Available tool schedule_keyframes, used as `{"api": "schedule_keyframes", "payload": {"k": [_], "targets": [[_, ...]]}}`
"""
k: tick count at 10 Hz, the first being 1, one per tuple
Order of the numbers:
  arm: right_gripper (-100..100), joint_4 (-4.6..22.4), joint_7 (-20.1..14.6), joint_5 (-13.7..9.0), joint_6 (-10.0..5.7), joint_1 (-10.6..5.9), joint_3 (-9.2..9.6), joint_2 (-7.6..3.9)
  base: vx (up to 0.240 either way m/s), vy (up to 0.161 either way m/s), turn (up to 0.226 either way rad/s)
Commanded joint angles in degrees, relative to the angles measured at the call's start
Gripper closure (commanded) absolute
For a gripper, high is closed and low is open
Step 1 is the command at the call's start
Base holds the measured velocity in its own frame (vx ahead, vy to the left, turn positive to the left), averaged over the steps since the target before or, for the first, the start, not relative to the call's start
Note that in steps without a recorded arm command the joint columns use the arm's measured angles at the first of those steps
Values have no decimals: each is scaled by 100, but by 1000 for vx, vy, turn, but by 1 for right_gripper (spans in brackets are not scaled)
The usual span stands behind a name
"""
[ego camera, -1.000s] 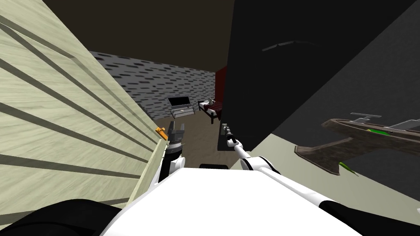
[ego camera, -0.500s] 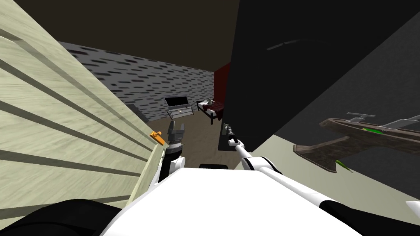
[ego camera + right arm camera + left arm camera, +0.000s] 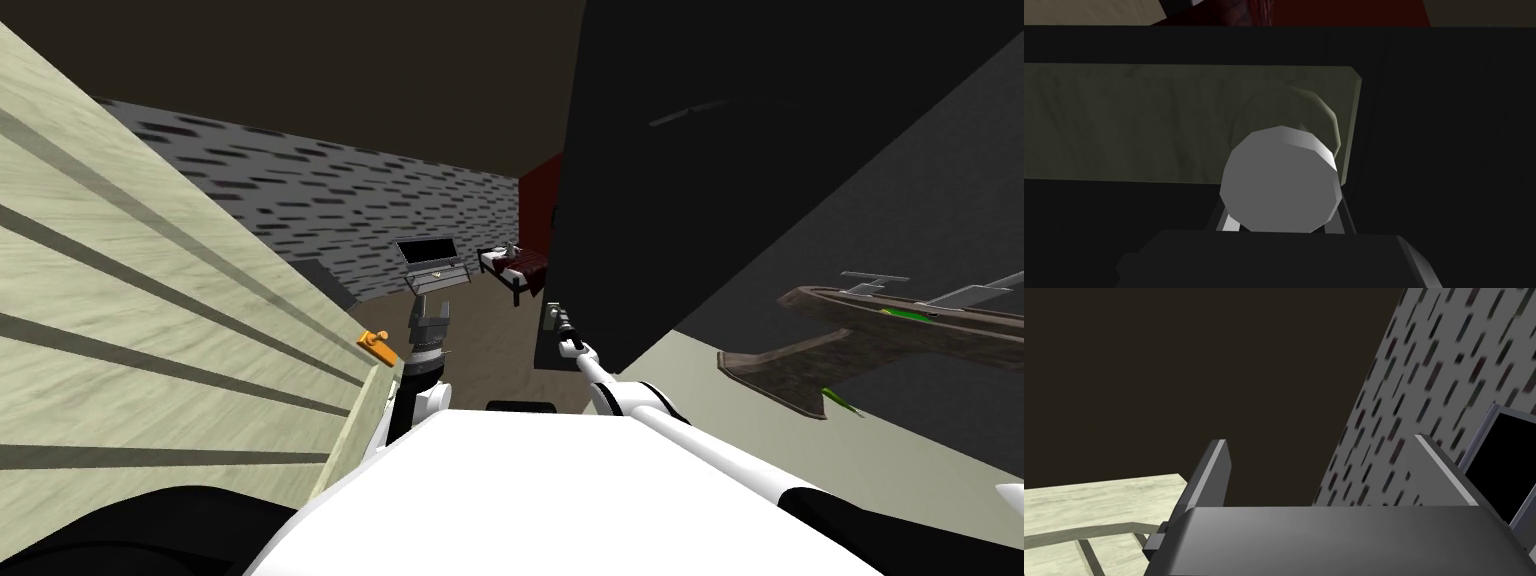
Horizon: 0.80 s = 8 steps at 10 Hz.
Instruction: Push the door open
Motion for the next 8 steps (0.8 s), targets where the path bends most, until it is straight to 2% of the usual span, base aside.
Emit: {"api": "schedule_keyframes", "payload": {"k": [1,8], "targets": [[100,-46,45,-44,4,-10,-120,-73,177,140,-74],[100,-27,153,-156,22,9,-417,-180,142,108,-53]]}}
